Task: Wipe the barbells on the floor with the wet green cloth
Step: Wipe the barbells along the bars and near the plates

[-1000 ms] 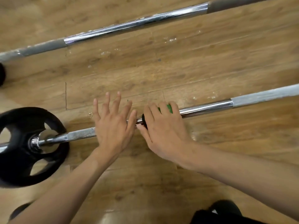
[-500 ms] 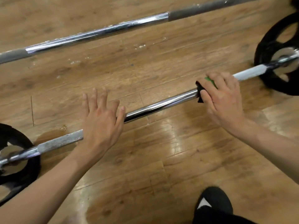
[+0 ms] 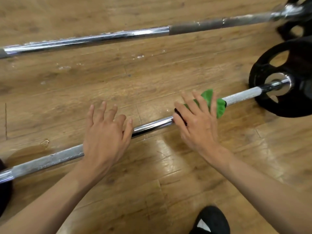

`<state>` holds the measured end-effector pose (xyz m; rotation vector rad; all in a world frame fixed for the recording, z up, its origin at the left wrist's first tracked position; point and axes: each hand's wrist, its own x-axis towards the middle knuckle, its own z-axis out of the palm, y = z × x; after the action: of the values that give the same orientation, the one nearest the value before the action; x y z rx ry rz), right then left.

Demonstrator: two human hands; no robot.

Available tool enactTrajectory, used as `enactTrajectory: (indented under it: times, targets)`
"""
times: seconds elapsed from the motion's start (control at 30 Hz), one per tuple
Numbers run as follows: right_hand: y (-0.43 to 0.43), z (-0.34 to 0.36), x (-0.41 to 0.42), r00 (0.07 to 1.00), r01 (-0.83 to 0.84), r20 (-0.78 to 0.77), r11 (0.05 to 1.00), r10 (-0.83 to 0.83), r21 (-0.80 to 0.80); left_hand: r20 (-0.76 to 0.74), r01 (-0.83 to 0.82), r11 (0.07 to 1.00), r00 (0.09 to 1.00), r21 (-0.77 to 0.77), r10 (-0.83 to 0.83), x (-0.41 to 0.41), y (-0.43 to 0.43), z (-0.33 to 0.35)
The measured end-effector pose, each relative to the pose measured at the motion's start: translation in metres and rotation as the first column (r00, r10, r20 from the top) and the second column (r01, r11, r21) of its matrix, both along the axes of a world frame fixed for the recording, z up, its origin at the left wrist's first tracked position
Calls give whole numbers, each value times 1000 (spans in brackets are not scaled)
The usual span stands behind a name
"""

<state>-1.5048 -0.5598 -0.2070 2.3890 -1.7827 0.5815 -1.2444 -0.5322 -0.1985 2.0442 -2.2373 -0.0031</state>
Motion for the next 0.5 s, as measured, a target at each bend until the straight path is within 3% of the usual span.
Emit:
enactTrajectory:
  times: [0.07, 0.17, 0.37, 0.5]
  targets:
    - [-16, 0, -42, 992, 104, -69, 995, -103, 10, 6, -10, 1000, 1000, -2, 10, 0, 0, -1]
    - [-31, 1, -78, 990, 118, -86, 993, -115, 31, 1, -29, 1000, 1000, -11, 29, -1, 0, -1]
    - [-14, -13, -19, 912, 372, 190, 928, -363, -15, 26, -14, 999, 1000, -30, 14, -3, -1, 0]
    - [-10, -12, -8, 942, 275, 207, 961, -265, -25, 45, 3, 1000, 999, -30, -2, -2, -4, 1]
